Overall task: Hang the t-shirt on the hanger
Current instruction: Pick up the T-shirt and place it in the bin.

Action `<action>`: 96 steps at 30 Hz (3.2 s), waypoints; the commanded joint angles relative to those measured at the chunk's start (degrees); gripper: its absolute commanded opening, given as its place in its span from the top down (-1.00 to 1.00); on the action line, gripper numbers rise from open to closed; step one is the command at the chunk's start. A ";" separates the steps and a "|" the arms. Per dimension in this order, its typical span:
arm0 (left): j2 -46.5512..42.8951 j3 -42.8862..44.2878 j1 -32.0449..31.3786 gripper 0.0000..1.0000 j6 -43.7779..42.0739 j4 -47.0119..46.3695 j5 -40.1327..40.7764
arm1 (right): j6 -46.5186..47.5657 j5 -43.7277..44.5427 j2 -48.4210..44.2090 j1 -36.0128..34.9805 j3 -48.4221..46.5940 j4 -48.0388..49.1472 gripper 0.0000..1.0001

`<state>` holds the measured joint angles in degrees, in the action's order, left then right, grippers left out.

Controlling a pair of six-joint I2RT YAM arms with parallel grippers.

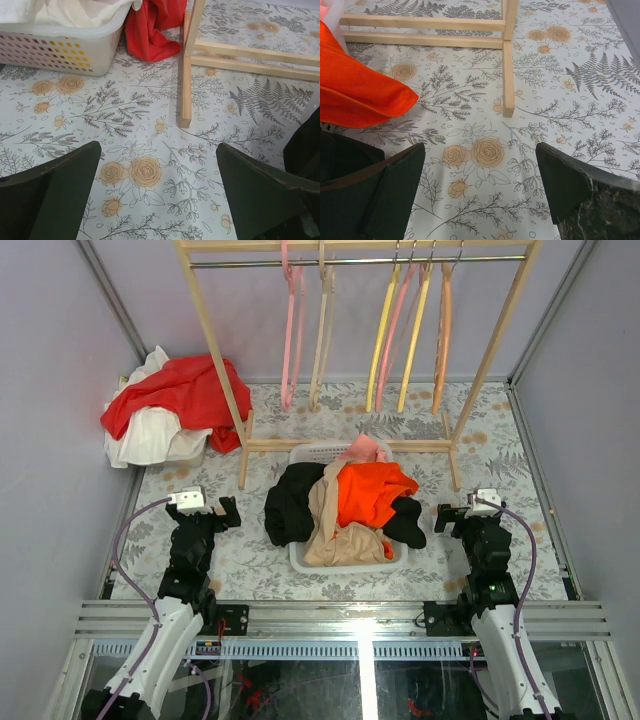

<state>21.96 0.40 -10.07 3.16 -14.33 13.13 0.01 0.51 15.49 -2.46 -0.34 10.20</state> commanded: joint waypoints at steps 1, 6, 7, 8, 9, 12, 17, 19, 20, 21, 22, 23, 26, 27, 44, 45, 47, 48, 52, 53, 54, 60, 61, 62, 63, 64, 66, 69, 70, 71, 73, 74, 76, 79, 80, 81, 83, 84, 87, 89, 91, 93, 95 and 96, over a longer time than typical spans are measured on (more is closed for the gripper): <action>-0.25 -4.42 0.22 -0.99 0.30 -4.51 0.92 | -0.10 0.67 -0.19 0.31 4.82 3.79 -0.98; -0.36 -4.45 0.22 -0.99 0.34 -4.42 0.95 | -0.16 0.72 -0.10 0.28 4.74 3.87 -0.98; -0.45 -4.48 0.28 -0.99 0.29 -4.33 0.92 | -0.18 0.72 -0.10 0.27 4.81 3.87 -0.98; -0.43 -4.55 0.28 -1.00 0.30 -4.34 0.92 | -0.16 0.72 -0.03 0.26 4.78 3.89 -0.98; -0.42 -4.54 0.23 -0.99 0.28 -4.38 0.95 | -0.18 0.71 -0.06 0.26 4.73 3.87 -0.98; -0.46 -4.53 0.18 -0.99 0.31 -4.32 1.03 | -0.19 0.74 -0.48 0.27 4.75 3.54 -0.98; -0.34 -4.53 0.13 -0.99 0.32 -4.43 1.02 | -0.20 0.73 -0.50 0.26 4.85 3.68 -0.98; -0.34 -4.52 0.18 -0.99 0.27 -4.48 1.02 | -0.27 0.66 -0.29 0.31 4.68 3.64 -0.98; -0.33 -4.51 0.15 -0.99 0.27 -4.47 1.00 | -0.23 0.70 -0.33 0.27 4.66 3.61 -0.98; -0.33 -4.53 0.16 -1.00 0.31 -4.40 0.99 | -0.38 0.85 -0.43 0.25 4.76 3.57 -0.98; -0.32 -4.50 0.17 -1.00 0.29 -4.42 0.90 | -0.49 1.58 -0.53 0.32 4.81 3.54 -0.98; -0.54 -4.45 0.12 -1.00 0.27 -4.25 1.02 | -0.64 2.06 -0.66 0.29 4.75 3.41 -0.98; -2.06 0.37 0.13 -0.99 0.45 2.58 0.91 | -0.57 1.50 -2.40 0.26 0.96 -0.40 -0.98; -2.08 2.86 0.18 -0.99 0.62 5.14 1.13 | -0.39 1.26 -3.15 0.26 -1.63 -4.42 -0.98; 10.92 28.74 -0.13 -0.99 21.89 15.50 -16.31 | -20.58 2.50 -12.58 0.27 -18.82 -16.38 -0.98; 11.45 30.35 -0.13 -0.99 24.98 17.12 -16.51 | -21.34 1.52 -11.67 0.26 -19.81 -16.54 -0.98; 12.27 33.15 -0.07 -0.99 27.72 19.09 -20.06 | -23.75 -1.65 -9.16 0.26 -22.41 -16.65 -0.98; 12.47 33.52 -0.12 -0.99 28.28 18.17 -22.79 | -24.99 -4.27 -7.61 0.27 -23.89 -16.88 -0.98; 11.41 35.11 -0.22 -0.99 29.44 16.77 -29.06 | -30.04 -12.36 -2.45 0.31 -29.35 -18.84 -0.98; 11.14 35.99 -0.12 -0.99 29.57 17.51 -28.97 | -30.80 -14.72 -1.53 0.27 -29.82 -17.84 -0.98; 10.91 37.04 -0.13 -0.99 29.62 19.50 -27.74 | -31.71 -17.65 -0.40 0.26 -30.24 -16.23 -0.97; 10.32 41.56 -0.12 -0.99 29.27 27.64 -24.40 | -33.05 -34.18 17.43 0.26 -39.55 -19.06 -0.98; 10.06 41.84 -0.13 -0.99 29.92 28.23 -24.08 | -34.01 -33.91 19.24 0.26 -39.84 -19.79 -0.98; 9.47 41.87 -0.17 -0.99 30.77 28.50 -23.83 | -35.49 -33.13 20.41 0.31 -39.74 -20.60 -0.98; 8.55 41.55 -0.09 -0.99 31.61 28.15 -24.21 | -36.65 -33.27 21.30 0.27 -39.29 -20.54 -0.97; 7.41 41.01 -0.09 -1.00 32.22 26.82 -25.35 | -38.72 -33.63 22.02 0.31 -37.71 -19.94 -0.98; 5.75 40.25 -0.13 -0.99 33.46 25.83 -26.42 | -42.19 -39.25 24.28 0.26 -34.95 -15.79 -0.98; 5.91 40.96 -0.13 -0.99 33.27 27.82 -26.19 | -45.71 -43.58 24.76 0.26 -32.76 -12.05 -0.98; 6.86 41.11 -0.13 -0.99 32.97 27.60 -27.91 | -47.42 -43.58 23.92 0.26 -31.36 -9.64 -0.98; 7.96 41.51 -0.13 -0.99 32.81 27.63 -29.56 | -48.85 -43.31 23.27 0.26 -30.66 -8.67 -0.98; 9.86 41.26 -0.15 -0.99 33.07 26.40 -33.03 | -49.98 -43.84 23.75 0.26 -30.41 -9.18 -0.98; 10.25 40.95 -0.13 -0.99 32.98 24.97 -35.05 | -50.64 -45.40 24.62 0.28 -30.30 -8.87 -0.98; 10.13 40.02 -0.09 -0.99 33.32 22.94 -37.12 | -51.20 -47.72 26.07 0.26 -29.92 -8.44 -0.98; 9.50 39.08 -0.13 -0.99 32.37 22.11 -36.97 | -50.43 -48.82 26.88 0.26 -29.22 -9.22 -0.98; 9.00 38.72 -0.13 -0.99 32.17 22.17 -36.46 | -50.51 -48.39 26.81 0.26 -29.12 -10.77 -0.98; 8.26 38.31 -0.12 -0.99 32.08 22.37 -35.61 | -50.46 -48.06 26.62 0.26 -28.92 -11.18 -0.98; 6.00 36.95 -0.13 -0.99 33.43 21.72 -33.88 | -50.91 -48.12 25.42 0.26 -28.87 -11.50 -0.98; 4.52 36.16 -0.13 -0.99 34.02 21.23 -32.80 | -50.82 -47.25 24.40 0.28 -29.34 -12.38 -0.98; 2.39 36.11 -0.13 -0.99 34.68 23.98 -28.58 | -48.32 -44.07 22.67 0.26 -32.44 -17.70 -0.98; 6.73 40.94 -0.08 -0.99 31.93 29.49 -30.11 | -47.27 -41.36 22.58 0.26 -34.66 -21.59 -0.98; 13.40 43.74 -0.15 -0.99 32.00 32.62 -33.77 | -47.46 -38.88 22.93 0.30 -36.74 -23.31 -0.98; 16.14 43.55 -0.13 -1.00 34.85 30.84 -37.20 | -48.10 -36.66 22.70 0.26 -39.87 -25.57 -0.98; 17.80 42.30 -0.05 -1.00 37.51 30.02 -37.90 | -45.76 -37.68 21.05 0.26 -41.43 -24.69 -0.98; 18.57 41.09 0.10 -0.99 37.84 28.33 -39.93 | -45.35 -37.83 19.62 0.26 -41.38 -25.40 -0.97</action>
<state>37.69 43.33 -10.13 37.41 14.15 -20.45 -47.07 -37.98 38.48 -2.44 -37.04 -12.88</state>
